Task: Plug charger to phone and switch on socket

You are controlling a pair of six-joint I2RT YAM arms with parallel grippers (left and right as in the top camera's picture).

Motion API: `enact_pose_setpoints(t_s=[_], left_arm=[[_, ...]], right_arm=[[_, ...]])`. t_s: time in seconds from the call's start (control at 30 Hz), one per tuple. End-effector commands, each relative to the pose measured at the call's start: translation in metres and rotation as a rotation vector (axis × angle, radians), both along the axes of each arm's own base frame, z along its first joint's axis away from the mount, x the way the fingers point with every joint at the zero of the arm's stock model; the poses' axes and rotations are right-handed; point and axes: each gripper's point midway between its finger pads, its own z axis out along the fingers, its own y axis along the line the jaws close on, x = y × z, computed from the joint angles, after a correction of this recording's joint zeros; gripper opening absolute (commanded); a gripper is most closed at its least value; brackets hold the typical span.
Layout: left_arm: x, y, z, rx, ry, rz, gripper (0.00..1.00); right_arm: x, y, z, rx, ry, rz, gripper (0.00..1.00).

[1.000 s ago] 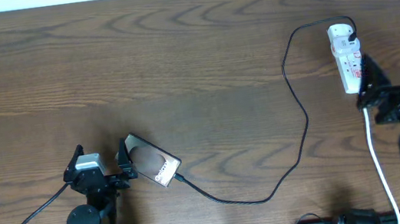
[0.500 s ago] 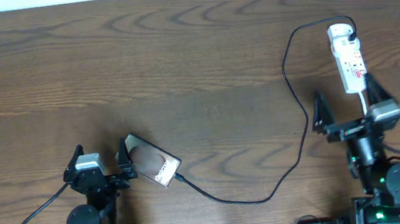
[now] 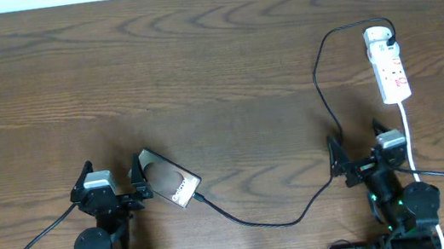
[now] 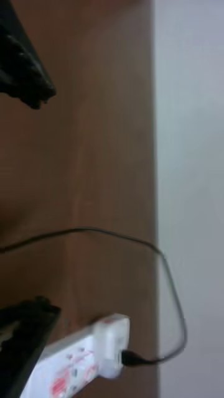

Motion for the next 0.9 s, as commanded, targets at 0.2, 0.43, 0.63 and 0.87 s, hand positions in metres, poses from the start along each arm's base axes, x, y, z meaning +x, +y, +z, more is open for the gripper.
enact_pose_setpoints(t_s=[0.2, 0.43, 0.63, 0.87], left_arm=[[-0.0011, -0.0021, -0.0146, 0.002, 0.048, -0.012, 0.92], [-0.0011, -0.0022, -0.0146, 0.002, 0.048, -0.012, 0.92], [-0.0012, -0.0022, -0.0147, 0.002, 0.048, -0.012, 0.93], [-0.0012, -0.0021, -0.0147, 0.002, 0.048, -0.012, 0.92]], right_arm=[[-0.0029, 0.0066, 0.0075, -0.006, -0.037, 0.026, 0.99], [-0.0029, 0.0066, 0.0073, -0.006, -0.036, 0.026, 0.99], [-0.0029, 0.0066, 0.0073, -0.006, -0.036, 0.026, 0.99], [-0.0035, 0.0066, 0.0107, -0.006, -0.051, 0.026, 0.99]])
